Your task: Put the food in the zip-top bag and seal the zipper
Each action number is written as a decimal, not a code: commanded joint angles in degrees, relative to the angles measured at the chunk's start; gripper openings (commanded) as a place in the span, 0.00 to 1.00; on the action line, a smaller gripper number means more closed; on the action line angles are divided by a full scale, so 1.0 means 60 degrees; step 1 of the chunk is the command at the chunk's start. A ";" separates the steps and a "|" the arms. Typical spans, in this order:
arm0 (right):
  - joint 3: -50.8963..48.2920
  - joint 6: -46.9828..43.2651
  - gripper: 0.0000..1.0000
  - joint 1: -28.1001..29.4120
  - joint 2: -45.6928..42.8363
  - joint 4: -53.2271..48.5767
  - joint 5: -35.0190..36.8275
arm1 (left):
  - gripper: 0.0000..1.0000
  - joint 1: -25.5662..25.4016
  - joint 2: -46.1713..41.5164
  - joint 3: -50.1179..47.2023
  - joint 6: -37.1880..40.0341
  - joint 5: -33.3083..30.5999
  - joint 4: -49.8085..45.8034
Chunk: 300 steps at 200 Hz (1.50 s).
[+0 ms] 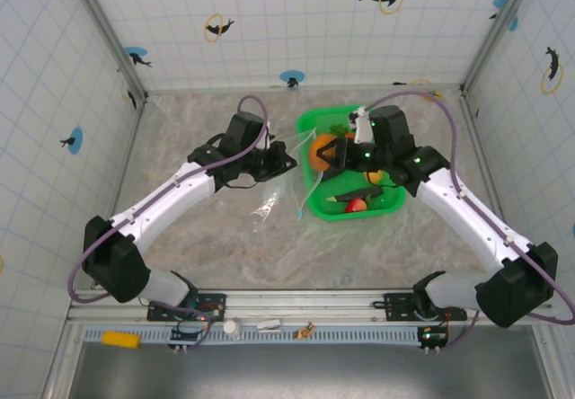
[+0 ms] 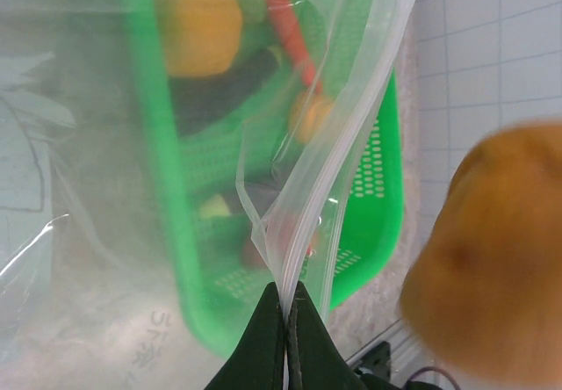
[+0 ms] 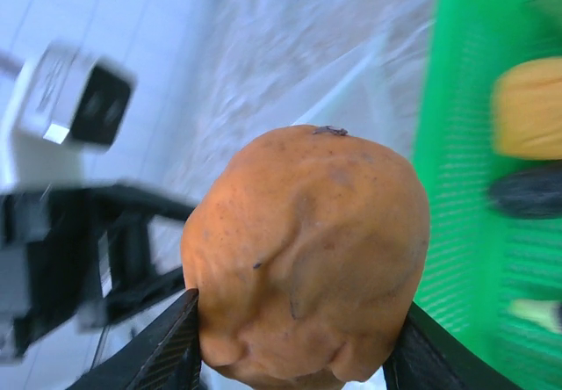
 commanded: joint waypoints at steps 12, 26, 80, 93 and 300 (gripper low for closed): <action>-0.0636 -0.0176 0.46 0.0603 -0.0177 0.0959 -0.0569 | 0.00 0.0177 -0.0096 0.0326 -0.0725 0.0760 0.0471; -0.0968 0.0108 0.46 0.0591 -0.0251 0.1339 -0.0444 | 0.00 0.0204 -0.0202 0.0397 -0.0801 0.0873 0.0517; -0.0395 -0.0129 0.43 0.0635 0.0330 -0.0264 0.1304 | 0.00 0.0249 -0.0768 0.0406 -0.0982 0.0884 0.0463; 0.0058 -0.0300 0.44 0.0650 0.0602 -0.1124 0.1993 | 0.00 0.0252 -0.0874 0.0401 -0.1007 0.0834 0.0485; 0.2695 0.0866 0.76 -0.0394 0.3348 -0.2189 0.2950 | 0.00 0.1383 -0.1553 -0.1210 -0.1007 0.0055 0.0886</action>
